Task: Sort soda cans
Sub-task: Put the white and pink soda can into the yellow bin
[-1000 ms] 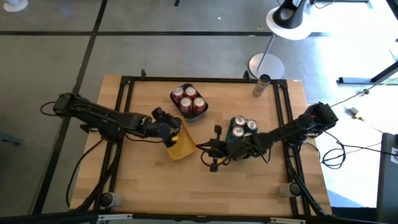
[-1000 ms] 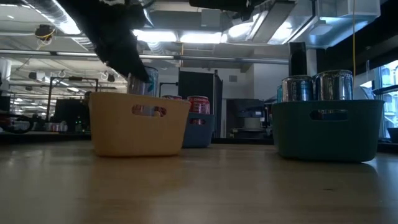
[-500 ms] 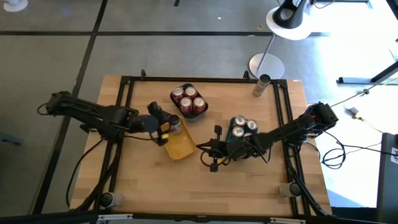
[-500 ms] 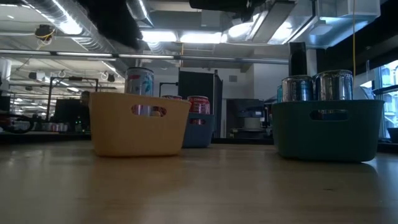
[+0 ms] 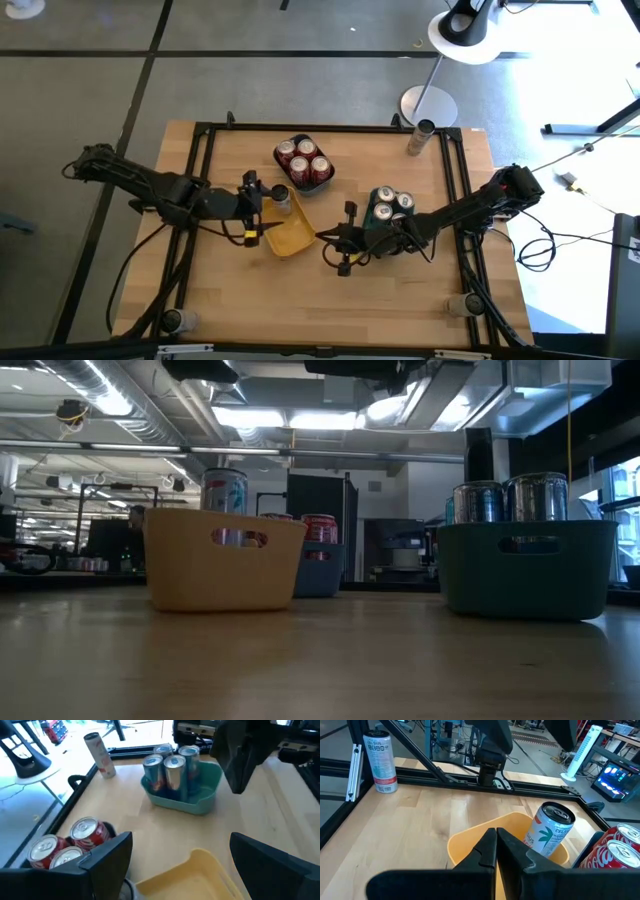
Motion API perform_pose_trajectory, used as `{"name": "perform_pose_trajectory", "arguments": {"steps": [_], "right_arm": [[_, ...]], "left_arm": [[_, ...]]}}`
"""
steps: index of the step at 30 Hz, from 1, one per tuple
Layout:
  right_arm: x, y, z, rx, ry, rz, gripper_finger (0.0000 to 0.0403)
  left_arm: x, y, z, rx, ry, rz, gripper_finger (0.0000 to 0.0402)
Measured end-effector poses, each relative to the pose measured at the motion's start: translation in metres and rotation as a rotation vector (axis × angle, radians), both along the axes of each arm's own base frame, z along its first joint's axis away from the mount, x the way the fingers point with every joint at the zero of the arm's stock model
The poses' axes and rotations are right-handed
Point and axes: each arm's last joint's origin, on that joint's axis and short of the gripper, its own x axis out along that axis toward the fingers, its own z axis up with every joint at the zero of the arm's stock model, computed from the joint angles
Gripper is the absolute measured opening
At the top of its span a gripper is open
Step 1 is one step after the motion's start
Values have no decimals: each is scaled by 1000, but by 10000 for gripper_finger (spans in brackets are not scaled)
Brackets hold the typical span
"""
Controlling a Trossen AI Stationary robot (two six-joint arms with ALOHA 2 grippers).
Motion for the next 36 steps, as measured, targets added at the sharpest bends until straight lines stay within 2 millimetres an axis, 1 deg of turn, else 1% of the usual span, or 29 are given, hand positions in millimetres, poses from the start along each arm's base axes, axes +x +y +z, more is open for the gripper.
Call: {"name": "perform_pose_trajectory", "arguments": {"steps": [3, 7, 11, 14, 16, 19, 23, 25, 28, 32, 36], "right_arm": [[0, 0, 0, 1, -2, 1, 12], [0, 1, 1, 30, -9, 1, 12], [0, 1, -1, 31, 6, -1, 12], [0, 0, -1, 29, 10, -1, 12], [-1, 0, -1, 29, 11, -1, 12], [-1, 0, -2, 27, 17, -1, 12], [-1, 0, -3, 23, 26, -2, 12], [-1, -1, -3, 21, 30, -5, 12], [0, -3, -3, 19, 29, -19, 12], [0, -3, -3, 22, 28, -21, 12], [0, -3, -3, 21, 29, -22, 12]], "left_arm": [[1, 2, 1, 55, -3, 6, 324], [3, 0, 5, 72, -40, -5, 328], [0, -8, 6, 50, -35, -31, 356], [-7, -17, 8, -2, -9, -52, 384], [-14, -25, 12, -59, 25, -69, 396], [-26, -36, 15, -179, 118, -127, 395], [-37, -50, 14, -427, 195, -152, 389], [-40, -57, 13, -517, 215, -141, 389], [-42, -64, 10, -569, 250, -131, 389], [-49, -73, 0, -627, 383, -115, 389], [-60, -83, -6, -763, 542, -83, 388]]}}
